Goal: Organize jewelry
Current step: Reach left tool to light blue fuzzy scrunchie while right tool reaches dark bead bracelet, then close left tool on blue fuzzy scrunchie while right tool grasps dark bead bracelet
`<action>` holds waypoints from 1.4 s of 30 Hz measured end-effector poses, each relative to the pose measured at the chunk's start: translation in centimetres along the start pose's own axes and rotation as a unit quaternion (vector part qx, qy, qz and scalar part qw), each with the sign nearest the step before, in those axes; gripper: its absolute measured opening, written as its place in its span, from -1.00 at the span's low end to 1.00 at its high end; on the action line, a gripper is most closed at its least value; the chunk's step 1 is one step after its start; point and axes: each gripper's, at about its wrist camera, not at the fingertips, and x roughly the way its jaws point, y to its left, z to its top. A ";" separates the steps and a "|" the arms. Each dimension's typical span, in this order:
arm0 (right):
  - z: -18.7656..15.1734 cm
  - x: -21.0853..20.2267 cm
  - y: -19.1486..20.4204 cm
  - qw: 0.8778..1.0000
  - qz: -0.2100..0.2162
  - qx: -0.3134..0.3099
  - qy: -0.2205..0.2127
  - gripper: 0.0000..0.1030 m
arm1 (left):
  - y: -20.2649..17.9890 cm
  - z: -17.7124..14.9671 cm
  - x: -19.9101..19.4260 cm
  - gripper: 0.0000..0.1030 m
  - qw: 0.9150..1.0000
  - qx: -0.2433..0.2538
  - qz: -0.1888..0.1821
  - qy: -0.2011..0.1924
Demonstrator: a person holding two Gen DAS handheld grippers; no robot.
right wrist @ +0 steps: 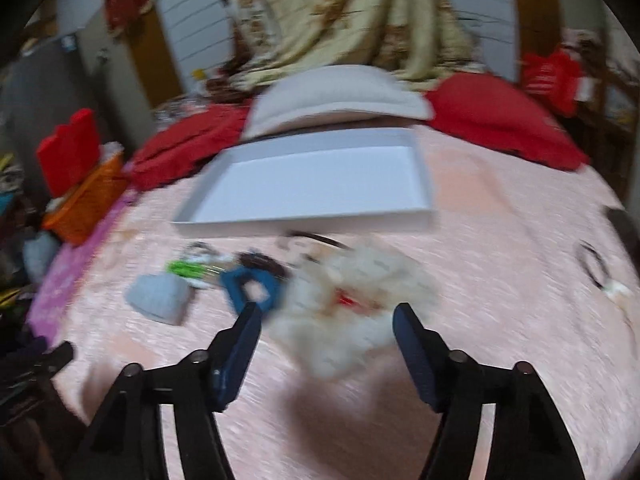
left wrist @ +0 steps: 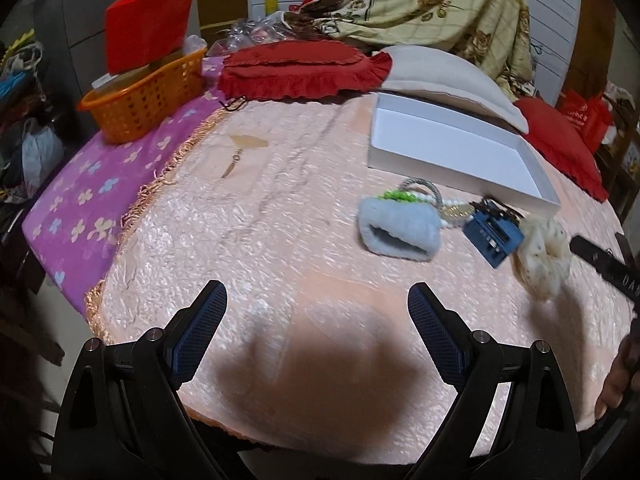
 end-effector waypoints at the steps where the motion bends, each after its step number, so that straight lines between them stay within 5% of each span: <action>1: 0.9 0.5 0.7 1.000 0.020 -0.015 -0.002 0.28 | 0.0 0.1 0.1 0.80 1.000 0.000 0.000 -0.001; 13: 3.1 8.8 4.6 0.983 0.075 -0.146 0.082 -0.15 | 0.0 -0.2 2.4 0.80 1.000 0.008 -0.003 0.020; 19: 3.3 9.7 3.8 0.983 0.079 -0.139 0.092 -0.73 | 0.2 -0.2 3.9 0.80 0.999 0.002 -0.006 0.039; 25: 4.4 8.9 2.5 0.988 0.099 -0.095 0.077 -0.84 | -0.1 -0.3 4.7 0.80 0.999 0.001 -0.011 0.050; 31: 6.2 9.2 1.6 0.995 0.056 -0.070 0.052 -0.85 | -0.3 0.0 5.3 0.80 0.998 0.000 -0.018 0.059; 33: 6.4 8.9 1.2 0.993 0.081 -0.060 0.054 -0.84 | 0.0 0.3 5.3 0.80 0.998 -0.006 -0.028 0.059; 35: 6.3 8.4 1.5 0.990 0.110 -0.066 0.064 -0.72 | 0.4 0.8 5.3 0.80 0.998 -0.017 -0.041 0.054; 37: 5.7 7.9 2.4 0.987 0.112 -0.095 0.065 -0.08 | 0.6 1.5 5.6 0.80 0.997 -0.028 -0.054 0.053; 42: 4.5 8.7 3.5 0.984 0.091 -0.139 0.070 -0.03 | 0.2 4.0 7.5 0.80 0.992 -0.047 -0.100 0.065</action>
